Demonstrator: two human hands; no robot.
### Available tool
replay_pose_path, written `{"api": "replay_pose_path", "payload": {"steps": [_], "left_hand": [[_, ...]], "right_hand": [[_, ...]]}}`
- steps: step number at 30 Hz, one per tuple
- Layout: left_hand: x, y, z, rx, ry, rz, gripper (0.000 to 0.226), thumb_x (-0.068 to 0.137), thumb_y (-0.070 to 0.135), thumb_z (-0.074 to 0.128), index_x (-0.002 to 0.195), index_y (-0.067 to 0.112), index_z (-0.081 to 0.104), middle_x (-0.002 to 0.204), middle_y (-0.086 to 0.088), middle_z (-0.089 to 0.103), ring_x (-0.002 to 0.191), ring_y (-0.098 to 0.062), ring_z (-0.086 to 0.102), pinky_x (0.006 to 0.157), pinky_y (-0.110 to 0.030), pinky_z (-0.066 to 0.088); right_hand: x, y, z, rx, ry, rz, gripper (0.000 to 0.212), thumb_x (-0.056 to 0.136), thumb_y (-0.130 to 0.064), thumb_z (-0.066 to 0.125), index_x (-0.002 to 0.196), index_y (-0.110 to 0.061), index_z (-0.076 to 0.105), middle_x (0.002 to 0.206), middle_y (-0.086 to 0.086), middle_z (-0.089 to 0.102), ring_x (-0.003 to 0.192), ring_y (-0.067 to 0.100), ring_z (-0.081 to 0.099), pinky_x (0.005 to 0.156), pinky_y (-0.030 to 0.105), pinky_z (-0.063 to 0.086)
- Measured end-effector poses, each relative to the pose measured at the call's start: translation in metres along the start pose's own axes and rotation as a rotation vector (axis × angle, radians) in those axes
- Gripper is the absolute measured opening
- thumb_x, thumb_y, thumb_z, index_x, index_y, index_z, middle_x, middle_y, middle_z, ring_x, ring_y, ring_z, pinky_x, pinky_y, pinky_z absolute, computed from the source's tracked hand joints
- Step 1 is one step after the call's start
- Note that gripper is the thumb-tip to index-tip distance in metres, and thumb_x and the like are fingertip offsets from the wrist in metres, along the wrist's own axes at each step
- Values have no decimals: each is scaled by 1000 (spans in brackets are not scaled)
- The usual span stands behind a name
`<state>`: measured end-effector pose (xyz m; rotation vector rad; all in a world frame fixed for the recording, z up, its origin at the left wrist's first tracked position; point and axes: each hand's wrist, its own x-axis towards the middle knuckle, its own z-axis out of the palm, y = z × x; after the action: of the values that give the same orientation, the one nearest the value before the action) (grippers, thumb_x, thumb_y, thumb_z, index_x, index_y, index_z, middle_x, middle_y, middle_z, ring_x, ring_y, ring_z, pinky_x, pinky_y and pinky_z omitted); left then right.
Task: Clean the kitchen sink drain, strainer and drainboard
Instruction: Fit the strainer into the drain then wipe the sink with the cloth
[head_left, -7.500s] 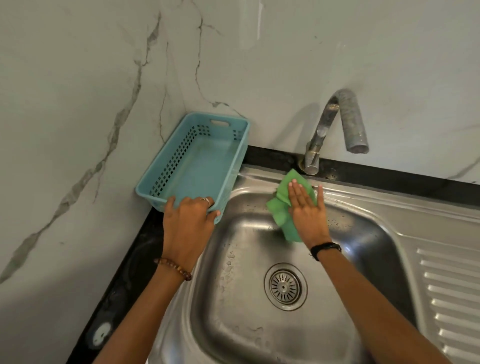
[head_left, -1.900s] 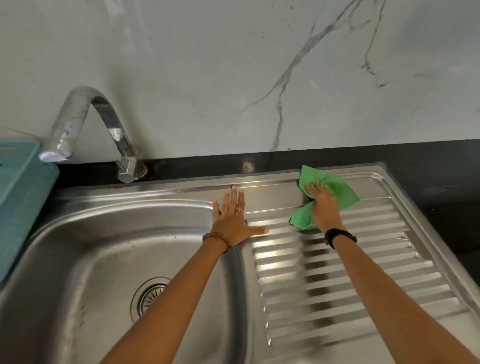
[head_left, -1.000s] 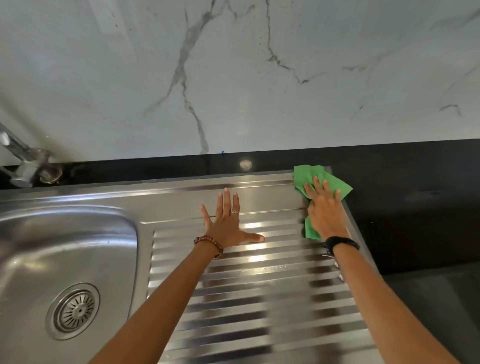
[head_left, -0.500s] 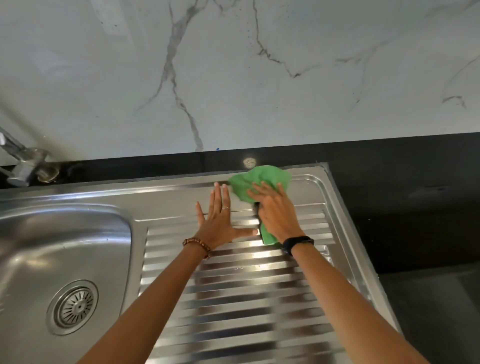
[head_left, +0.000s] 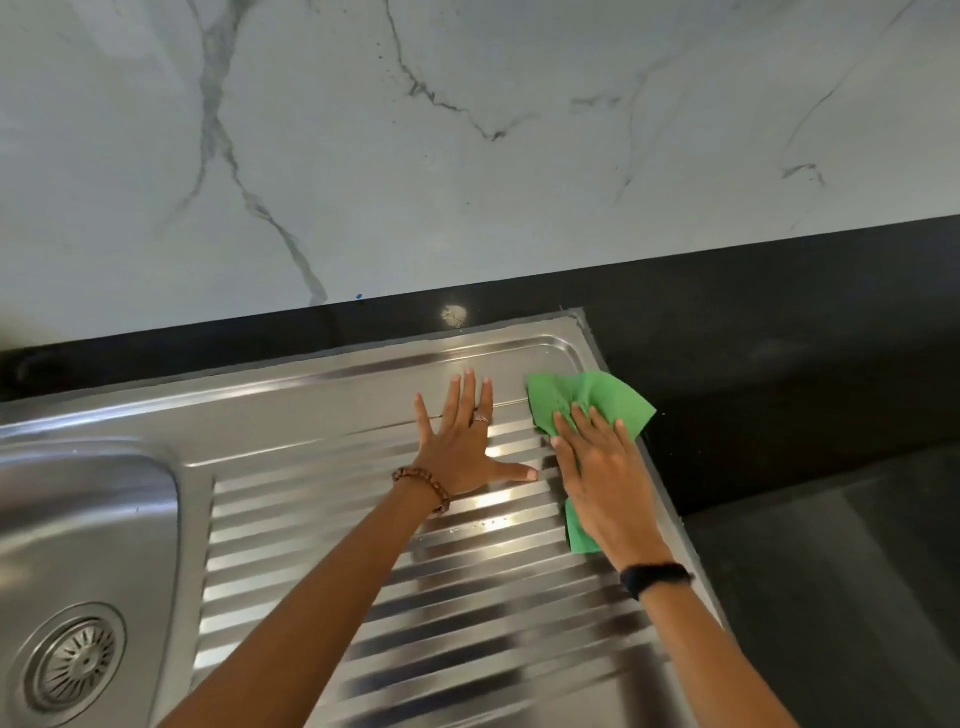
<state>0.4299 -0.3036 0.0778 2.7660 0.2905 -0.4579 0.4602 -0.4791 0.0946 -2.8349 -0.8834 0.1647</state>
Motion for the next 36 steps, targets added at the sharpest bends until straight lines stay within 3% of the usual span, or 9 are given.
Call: {"api": "replay_pose_path", "payload": {"steps": [3,5,13,20,25,28,30,32,36], "left_hand": [[1,1,1,45,1,-1,117,63,84,33,142,18,-22,151,-6,-29,140,-27,-25,105,-60,-19],[2,0,2,60,7,-6,115,66,82,36,142,18,-22,151,-6,-29,140,-27,-25,104,-60,-19],[4,2,0,66,-15,-33,114,67,82,36,142,19,-24,151,-5,-30,140,-26,-25,104,-60,-20],[-4,7,-10,50,-70,-14,145,19,95,-17,141,17,-26,151,-7,-31,140,-28,-25,105,-62,-16],[-4,6,-8,61,-37,8,150,11,92,-24,141,17,-25,151,-7,-30,140,-28,-24,106,-61,-16],[-1,5,-6,58,-46,19,141,25,96,-15,141,17,-25,151,-7,-31,140,-27,-25,105,-61,-17],[1,2,-2,53,-37,8,121,55,93,15,142,17,-24,151,-7,-30,140,-26,-25,105,-62,-17],[3,0,0,29,-36,2,114,69,81,37,142,17,-23,151,-6,-30,140,-25,-25,104,-61,-19],[-2,-7,-5,-121,-31,42,106,77,69,44,143,18,-21,151,-4,-32,139,-24,-27,105,-56,-22]], "right_hand": [[5,9,4,-83,-51,2,59,91,-35,5,148,-23,13,158,10,4,146,32,-3,116,46,-5],[29,9,6,-149,-32,0,52,97,-33,11,148,-23,7,158,13,-4,144,36,-8,116,49,-7],[93,6,7,-224,16,-39,51,101,-35,15,149,-22,4,158,14,2,145,36,2,117,47,-1],[30,7,5,-183,-33,-85,55,100,-31,26,148,-16,5,158,13,4,146,34,1,117,46,-2],[4,10,6,-172,-53,-50,56,97,-35,18,148,-16,7,157,10,13,146,29,7,117,43,-1],[42,7,3,-149,-25,-36,51,99,-33,15,148,-18,11,157,7,16,146,26,8,119,43,3],[66,4,2,-121,-18,-14,49,101,-32,17,148,-19,12,157,6,18,146,26,7,120,44,5],[79,1,3,-116,-5,-14,49,101,-31,18,148,-19,15,157,5,20,146,26,7,120,45,5],[61,4,6,-17,23,-28,46,101,-29,22,146,-19,24,155,4,25,146,24,12,120,43,5]]}}
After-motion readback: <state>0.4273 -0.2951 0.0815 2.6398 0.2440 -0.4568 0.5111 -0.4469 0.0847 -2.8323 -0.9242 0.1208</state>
